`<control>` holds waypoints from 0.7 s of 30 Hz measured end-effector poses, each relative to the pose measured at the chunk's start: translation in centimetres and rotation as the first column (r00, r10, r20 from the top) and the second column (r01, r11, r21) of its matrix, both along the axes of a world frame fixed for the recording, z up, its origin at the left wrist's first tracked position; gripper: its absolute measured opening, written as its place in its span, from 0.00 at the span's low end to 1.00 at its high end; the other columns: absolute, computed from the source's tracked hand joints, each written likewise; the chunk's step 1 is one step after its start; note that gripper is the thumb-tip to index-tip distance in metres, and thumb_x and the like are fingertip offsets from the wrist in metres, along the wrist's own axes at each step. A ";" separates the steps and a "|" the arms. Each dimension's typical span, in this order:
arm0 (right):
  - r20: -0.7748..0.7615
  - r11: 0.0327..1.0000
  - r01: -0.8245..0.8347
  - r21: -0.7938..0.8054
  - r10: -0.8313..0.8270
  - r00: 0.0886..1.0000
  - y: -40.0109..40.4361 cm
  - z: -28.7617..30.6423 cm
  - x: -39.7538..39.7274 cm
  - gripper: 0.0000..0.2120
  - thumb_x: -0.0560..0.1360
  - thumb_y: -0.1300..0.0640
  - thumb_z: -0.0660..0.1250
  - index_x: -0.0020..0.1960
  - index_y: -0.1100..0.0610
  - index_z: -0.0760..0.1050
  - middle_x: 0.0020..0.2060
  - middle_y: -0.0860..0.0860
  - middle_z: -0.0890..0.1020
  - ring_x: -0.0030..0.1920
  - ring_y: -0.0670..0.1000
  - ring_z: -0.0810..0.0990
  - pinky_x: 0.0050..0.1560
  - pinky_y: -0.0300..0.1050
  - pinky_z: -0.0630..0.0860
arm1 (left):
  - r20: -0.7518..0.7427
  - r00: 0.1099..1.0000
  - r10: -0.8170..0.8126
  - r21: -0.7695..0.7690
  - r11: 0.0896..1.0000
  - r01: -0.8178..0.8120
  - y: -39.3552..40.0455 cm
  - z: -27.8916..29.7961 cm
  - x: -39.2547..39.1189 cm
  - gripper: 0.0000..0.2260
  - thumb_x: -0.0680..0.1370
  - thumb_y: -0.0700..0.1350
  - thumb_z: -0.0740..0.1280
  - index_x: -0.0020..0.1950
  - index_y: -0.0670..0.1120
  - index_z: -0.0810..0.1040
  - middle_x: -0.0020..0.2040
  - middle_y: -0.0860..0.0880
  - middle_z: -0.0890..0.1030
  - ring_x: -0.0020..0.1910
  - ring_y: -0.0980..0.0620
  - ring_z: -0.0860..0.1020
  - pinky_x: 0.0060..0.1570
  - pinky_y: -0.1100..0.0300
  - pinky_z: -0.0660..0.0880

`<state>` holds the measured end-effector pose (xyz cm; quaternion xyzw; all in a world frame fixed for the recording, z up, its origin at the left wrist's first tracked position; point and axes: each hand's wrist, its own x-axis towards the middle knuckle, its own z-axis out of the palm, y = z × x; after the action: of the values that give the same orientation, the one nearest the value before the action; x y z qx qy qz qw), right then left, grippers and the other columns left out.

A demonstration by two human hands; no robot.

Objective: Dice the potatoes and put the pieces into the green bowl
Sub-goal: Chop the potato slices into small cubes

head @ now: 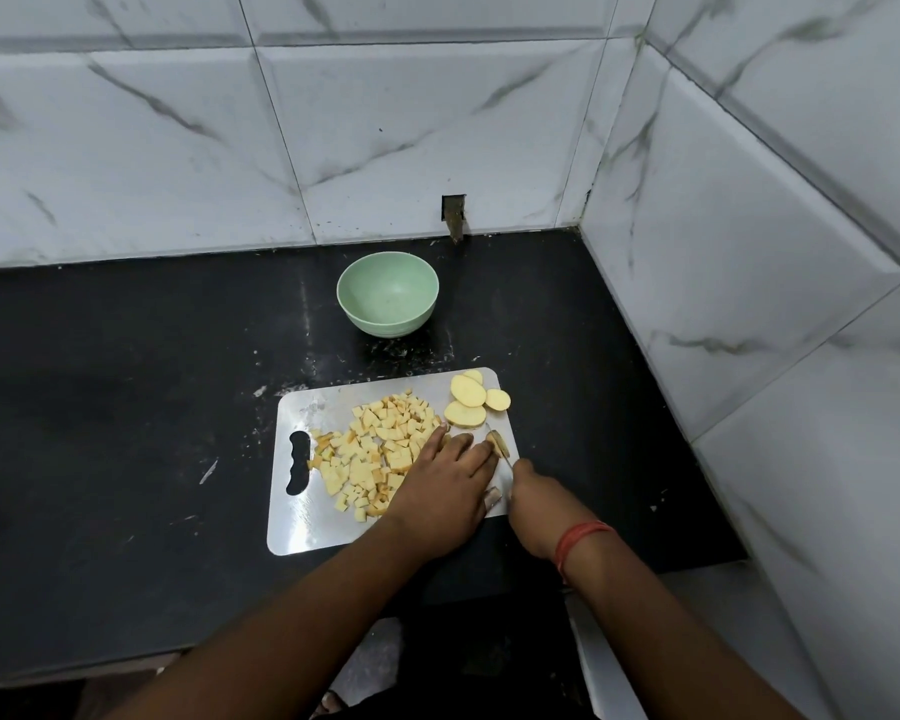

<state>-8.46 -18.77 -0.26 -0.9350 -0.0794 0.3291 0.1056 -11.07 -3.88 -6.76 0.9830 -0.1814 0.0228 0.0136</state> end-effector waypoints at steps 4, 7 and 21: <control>-0.020 1.000 0.003 0.014 -0.003 1.000 -0.2 -0.1 -0.6 0.18 0.79 0.61 0.57 0.69 0.60 0.60 0.56 0.59 0.77 0.50 0.55 0.78 0.46 0.46 0.72 | -0.009 1.000 0.009 0.036 0.999 -0.008 -0.5 0.4 -0.2 0.27 0.82 0.58 0.51 0.74 0.44 0.73 0.71 0.47 0.75 0.71 0.43 0.70 0.77 0.42 0.58; -0.024 1.000 0.021 0.012 -0.021 0.999 -0.6 0.0 -0.6 0.20 0.79 0.62 0.57 0.70 0.59 0.60 0.54 0.59 0.78 0.48 0.54 0.78 0.46 0.45 0.72 | -0.033 0.999 0.023 0.049 0.999 -0.021 -0.5 0.7 -0.2 0.27 0.83 0.58 0.53 0.77 0.44 0.69 0.73 0.47 0.72 0.74 0.43 0.67 0.78 0.43 0.53; -0.043 0.999 0.026 -0.031 -0.027 0.999 -1.4 0.2 -1.0 0.23 0.78 0.63 0.57 0.72 0.58 0.58 0.58 0.61 0.77 0.55 0.57 0.78 0.52 0.48 0.74 | -0.137 0.988 0.074 0.094 0.994 -0.062 -1.1 1.6 -0.5 0.29 0.85 0.59 0.50 0.81 0.45 0.60 0.79 0.49 0.63 0.78 0.45 0.59 0.79 0.45 0.47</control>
<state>-9.46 -20.16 -0.04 -0.9301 -0.0598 0.3490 0.0975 -11.55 -4.97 -5.18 0.9875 -0.1471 -0.0542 -0.0184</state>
